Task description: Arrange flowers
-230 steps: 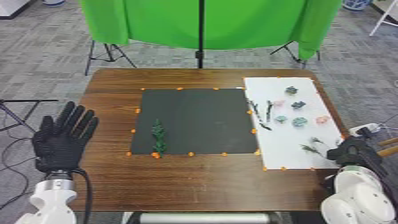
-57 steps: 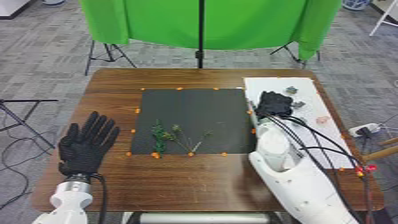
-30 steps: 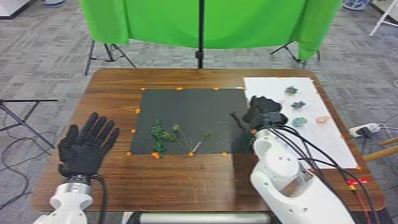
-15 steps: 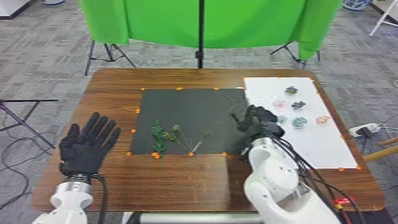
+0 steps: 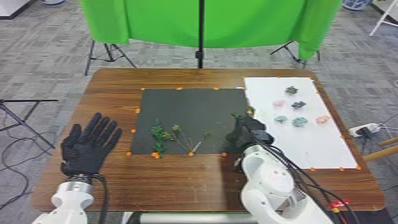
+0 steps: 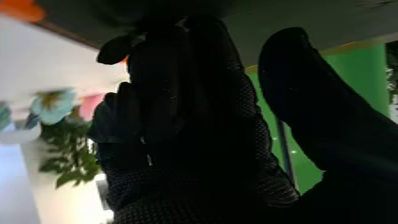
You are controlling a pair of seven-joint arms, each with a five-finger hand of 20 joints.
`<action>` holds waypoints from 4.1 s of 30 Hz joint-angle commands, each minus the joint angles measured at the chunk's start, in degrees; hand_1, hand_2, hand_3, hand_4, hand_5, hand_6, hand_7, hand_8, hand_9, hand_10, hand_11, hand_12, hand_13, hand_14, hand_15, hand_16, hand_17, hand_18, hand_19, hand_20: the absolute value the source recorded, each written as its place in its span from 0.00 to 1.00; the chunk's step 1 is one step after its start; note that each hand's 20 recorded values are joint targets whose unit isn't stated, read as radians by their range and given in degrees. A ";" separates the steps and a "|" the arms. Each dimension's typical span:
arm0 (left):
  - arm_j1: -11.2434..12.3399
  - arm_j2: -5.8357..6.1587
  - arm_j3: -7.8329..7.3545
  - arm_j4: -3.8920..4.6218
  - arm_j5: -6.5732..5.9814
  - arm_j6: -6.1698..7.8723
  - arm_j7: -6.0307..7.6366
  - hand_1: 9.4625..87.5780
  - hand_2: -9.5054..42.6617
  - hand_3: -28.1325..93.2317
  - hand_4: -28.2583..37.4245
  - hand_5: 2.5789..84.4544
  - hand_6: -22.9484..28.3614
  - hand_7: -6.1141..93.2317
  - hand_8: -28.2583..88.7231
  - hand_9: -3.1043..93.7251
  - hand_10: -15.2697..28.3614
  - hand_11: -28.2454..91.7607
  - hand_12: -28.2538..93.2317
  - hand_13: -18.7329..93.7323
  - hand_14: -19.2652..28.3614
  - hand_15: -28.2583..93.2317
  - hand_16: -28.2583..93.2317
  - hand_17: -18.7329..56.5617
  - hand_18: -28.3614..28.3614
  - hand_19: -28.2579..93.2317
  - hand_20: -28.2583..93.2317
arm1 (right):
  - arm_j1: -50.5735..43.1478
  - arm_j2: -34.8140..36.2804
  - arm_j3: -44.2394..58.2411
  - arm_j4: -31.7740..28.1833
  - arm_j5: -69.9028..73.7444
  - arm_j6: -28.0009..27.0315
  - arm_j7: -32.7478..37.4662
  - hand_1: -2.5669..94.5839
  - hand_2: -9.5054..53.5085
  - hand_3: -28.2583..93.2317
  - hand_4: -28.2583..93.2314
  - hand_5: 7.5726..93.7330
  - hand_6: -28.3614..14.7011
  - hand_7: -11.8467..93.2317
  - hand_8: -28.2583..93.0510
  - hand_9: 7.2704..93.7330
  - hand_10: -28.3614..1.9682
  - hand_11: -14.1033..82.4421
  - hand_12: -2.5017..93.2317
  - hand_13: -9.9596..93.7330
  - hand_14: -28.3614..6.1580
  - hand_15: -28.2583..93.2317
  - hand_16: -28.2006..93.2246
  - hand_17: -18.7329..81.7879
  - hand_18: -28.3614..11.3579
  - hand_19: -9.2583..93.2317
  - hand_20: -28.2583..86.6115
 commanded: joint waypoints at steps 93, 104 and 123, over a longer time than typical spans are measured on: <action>1.48 -2.36 1.20 0.67 0.50 0.91 -1.57 0.24 0.45 0.87 0.00 0.55 0.65 0.16 0.17 0.45 0.72 0.39 0.31 0.43 0.77 0.55 0.17 0.16 0.79 0.56 0.34 | -7.92 4.51 12.23 -9.77 3.78 7.35 -12.06 0.40 0.01 0.95 0.03 0.75 0.65 0.22 0.13 0.51 0.20 0.26 0.15 0.46 0.22 0.69 0.32 0.40 0.05 0.90 0.55; 1.02 -2.33 1.27 1.37 4.05 -1.88 -1.96 0.24 0.45 0.87 0.00 0.54 0.64 0.15 0.17 0.44 0.71 0.39 0.31 0.43 0.77 0.55 0.17 0.15 0.79 0.56 0.34 | -3.54 11.81 22.63 2.53 -1.60 2.00 -18.01 0.46 0.00 0.97 0.00 0.46 0.60 0.26 0.12 0.33 0.34 0.26 0.16 0.34 0.28 0.57 0.32 0.33 0.13 0.81 0.56; -0.74 -2.10 2.53 1.31 2.00 0.84 -1.94 0.24 0.45 0.87 0.00 0.54 0.65 0.15 0.17 0.44 0.71 0.39 0.31 0.42 0.77 0.55 0.18 0.15 0.78 0.56 0.35 | 4.36 13.18 14.15 16.93 -5.29 3.33 -23.11 0.56 0.00 0.89 0.00 0.66 0.71 0.29 0.11 0.67 0.54 0.39 0.20 0.56 0.46 0.76 0.38 0.45 0.16 0.92 0.61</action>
